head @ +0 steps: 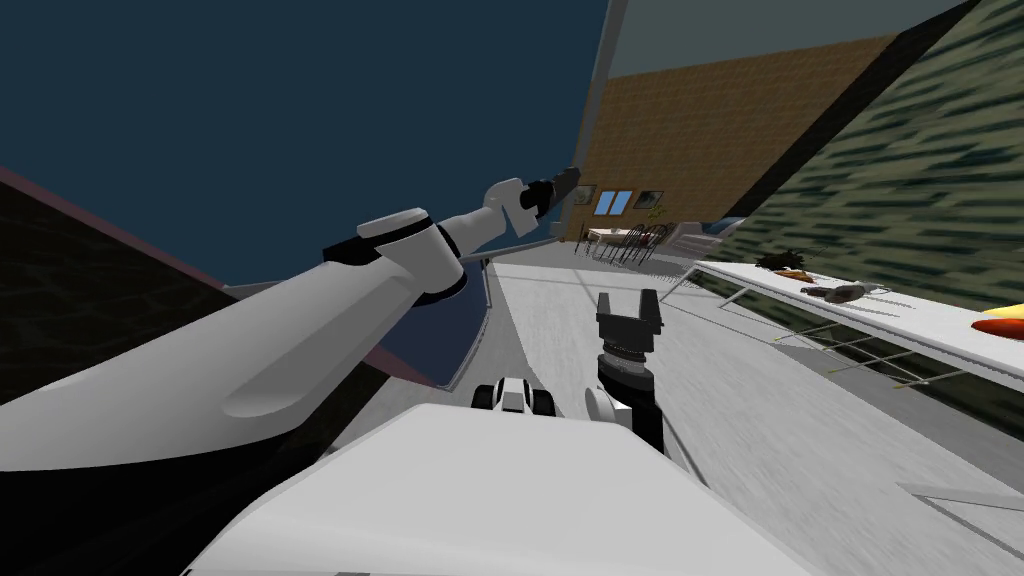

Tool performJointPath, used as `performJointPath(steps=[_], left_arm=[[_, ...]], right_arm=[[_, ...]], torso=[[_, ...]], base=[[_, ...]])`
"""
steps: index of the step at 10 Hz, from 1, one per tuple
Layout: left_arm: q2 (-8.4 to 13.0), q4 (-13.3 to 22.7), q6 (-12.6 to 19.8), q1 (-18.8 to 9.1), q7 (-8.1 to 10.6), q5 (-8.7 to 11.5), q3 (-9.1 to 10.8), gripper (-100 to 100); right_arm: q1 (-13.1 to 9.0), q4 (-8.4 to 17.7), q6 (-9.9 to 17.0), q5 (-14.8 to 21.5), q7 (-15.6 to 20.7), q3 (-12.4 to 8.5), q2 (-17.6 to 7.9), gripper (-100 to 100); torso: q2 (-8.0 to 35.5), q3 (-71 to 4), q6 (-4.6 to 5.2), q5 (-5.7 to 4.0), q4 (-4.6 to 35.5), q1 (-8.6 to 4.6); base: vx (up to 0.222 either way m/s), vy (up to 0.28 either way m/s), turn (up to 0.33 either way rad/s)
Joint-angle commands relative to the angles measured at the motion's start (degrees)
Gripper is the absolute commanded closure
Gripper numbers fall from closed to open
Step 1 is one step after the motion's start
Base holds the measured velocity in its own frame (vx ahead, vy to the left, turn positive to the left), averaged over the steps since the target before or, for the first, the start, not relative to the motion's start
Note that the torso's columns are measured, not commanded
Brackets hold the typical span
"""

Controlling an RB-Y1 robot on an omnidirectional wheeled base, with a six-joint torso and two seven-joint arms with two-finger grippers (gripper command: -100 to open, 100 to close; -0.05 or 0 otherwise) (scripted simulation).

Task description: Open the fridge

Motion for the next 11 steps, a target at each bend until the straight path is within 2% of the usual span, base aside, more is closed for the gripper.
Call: performJointPath(steps=[1,2,4,5,6,7,9,10,11], left_arm=[[2.05,3.40,-3.54,0.22,3.35,-5.45,0.24,100],[2.05,3.59,-5.00,0.22,6.08,-6.27,0.24,100],[2.05,3.62,-5.00,0.22,6.72,-6.94,0.24,100],[3.48,7.26,-8.47,0.77,10.45,-9.42,0.12,100],[3.48,7.26,-9.11,0.77,12.16,-10.90,0.12,100],[3.48,7.26,-9.11,0.77,12.61,-12.67,0.12,100],[3.48,7.26,-9.11,0.77,12.61,-13.28,0.12,100],[4.90,8.70,-10.89,1.32,15.06,-15.87,0.00,100],[4.90,10.93,-12.94,1.32,16.96,-17.32,0.00,100]], right_arm=[[-0.03,0.01,0.01,0.00,0.00,0.01,0.00,0],[-0.02,0.00,0.01,0.00,0.00,0.00,0.00,0],[0.00,0.00,0.00,0.00,0.00,0.00,0.00,0],[0.01,0.00,0.00,0.00,0.00,0.00,0.00,0],[-0.03,0.01,0.01,0.00,0.00,0.00,0.00,0],[-0.03,0.01,0.01,0.00,0.00,0.00,0.00,0],[0.01,0.00,0.00,0.00,0.00,0.00,0.00,0],[0.01,0.00,0.00,0.00,0.00,-0.01,-0.01,0],[-0.02,0.01,0.00,0.00,0.00,0.00,-0.01,0]], torso=[[0.22,0.10,0.20,0.01,-0.16,0.02],[0.28,0.17,0.11,-0.06,0.01,-0.07],[0.08,0.06,0.02,0.07,0.09,0.10],[0.08,0.05,0.08,0.09,0.07,0.14],[0.42,0.21,0.25,0.00,-0.01,-0.04],[0.41,0.27,0.21,-0.07,-0.03,-0.16],[0.05,0.05,-0.08,0.00,0.10,0.07],[0.05,0.01,-0.02,-0.05,0.09,0.03],[0.31,0.14,0.19,-0.18,0.02,-0.20]], base=[[-0.170,0.009,-0.315],[-0.092,-0.010,-0.031],[-0.005,-0.009,0.031],[-0.137,-0.001,-0.384],[-0.190,0.009,-0.301],[-0.097,0.000,-0.041],[0.005,-0.011,0.028],[-0.098,-0.007,-0.284],[-0.175,0.001,-0.359]])
